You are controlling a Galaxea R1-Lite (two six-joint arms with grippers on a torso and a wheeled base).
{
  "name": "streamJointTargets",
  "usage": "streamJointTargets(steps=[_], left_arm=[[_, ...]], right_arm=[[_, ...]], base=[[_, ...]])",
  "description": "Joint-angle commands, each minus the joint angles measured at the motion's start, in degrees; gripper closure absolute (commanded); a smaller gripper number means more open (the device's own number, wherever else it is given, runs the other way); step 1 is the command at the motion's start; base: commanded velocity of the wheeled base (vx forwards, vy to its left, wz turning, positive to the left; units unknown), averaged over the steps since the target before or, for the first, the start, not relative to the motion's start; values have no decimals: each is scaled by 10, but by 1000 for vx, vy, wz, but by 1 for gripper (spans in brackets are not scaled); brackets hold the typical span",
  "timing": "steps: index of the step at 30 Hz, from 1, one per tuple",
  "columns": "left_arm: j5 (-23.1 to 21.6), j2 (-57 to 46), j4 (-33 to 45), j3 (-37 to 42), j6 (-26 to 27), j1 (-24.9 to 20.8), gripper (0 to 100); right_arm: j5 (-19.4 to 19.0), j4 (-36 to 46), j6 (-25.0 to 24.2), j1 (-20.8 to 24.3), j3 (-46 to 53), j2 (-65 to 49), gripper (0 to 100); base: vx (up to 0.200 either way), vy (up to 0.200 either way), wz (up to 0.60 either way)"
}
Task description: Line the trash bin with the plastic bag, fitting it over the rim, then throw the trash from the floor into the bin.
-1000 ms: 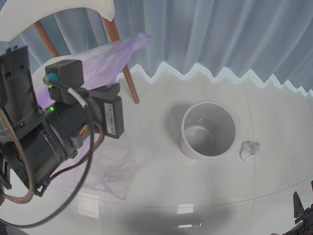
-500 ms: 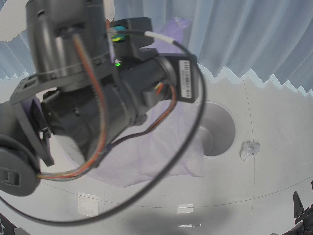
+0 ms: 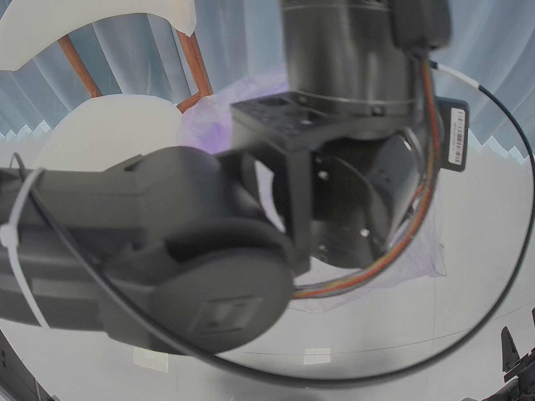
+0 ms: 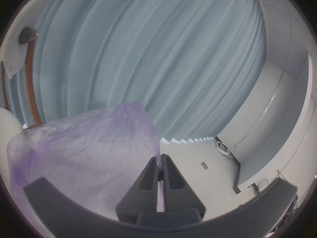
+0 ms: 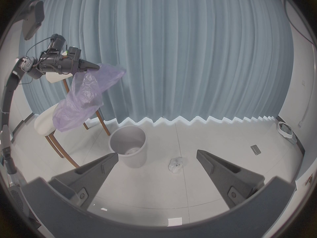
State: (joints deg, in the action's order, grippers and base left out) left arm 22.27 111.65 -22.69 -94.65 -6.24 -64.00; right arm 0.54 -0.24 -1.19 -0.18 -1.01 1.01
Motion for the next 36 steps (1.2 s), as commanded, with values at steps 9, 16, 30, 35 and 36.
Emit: streamJointTargets(steps=[9,16,30,35,36], left_arm=[[-2,106,48,-150,-1,-17,100],[-2,107,51,-150,4,1,100],[1,108,48,-148,24,31,100],[1,113,48,-152,33,37,100],[-1,114,51,-157,39,35,100]], right_arm=[[1,0,-1,0,10,-10,0],[1,0,-1,0,10,-10,0],[1,0,-1,0,10,-10,0],[1,0,-1,0,10,-10,0],[1,0,-1,0,10,-10,0]], base=[[0,0,0],[0,0,0],[0,0,0],[0,0,0],[0,0,0]])
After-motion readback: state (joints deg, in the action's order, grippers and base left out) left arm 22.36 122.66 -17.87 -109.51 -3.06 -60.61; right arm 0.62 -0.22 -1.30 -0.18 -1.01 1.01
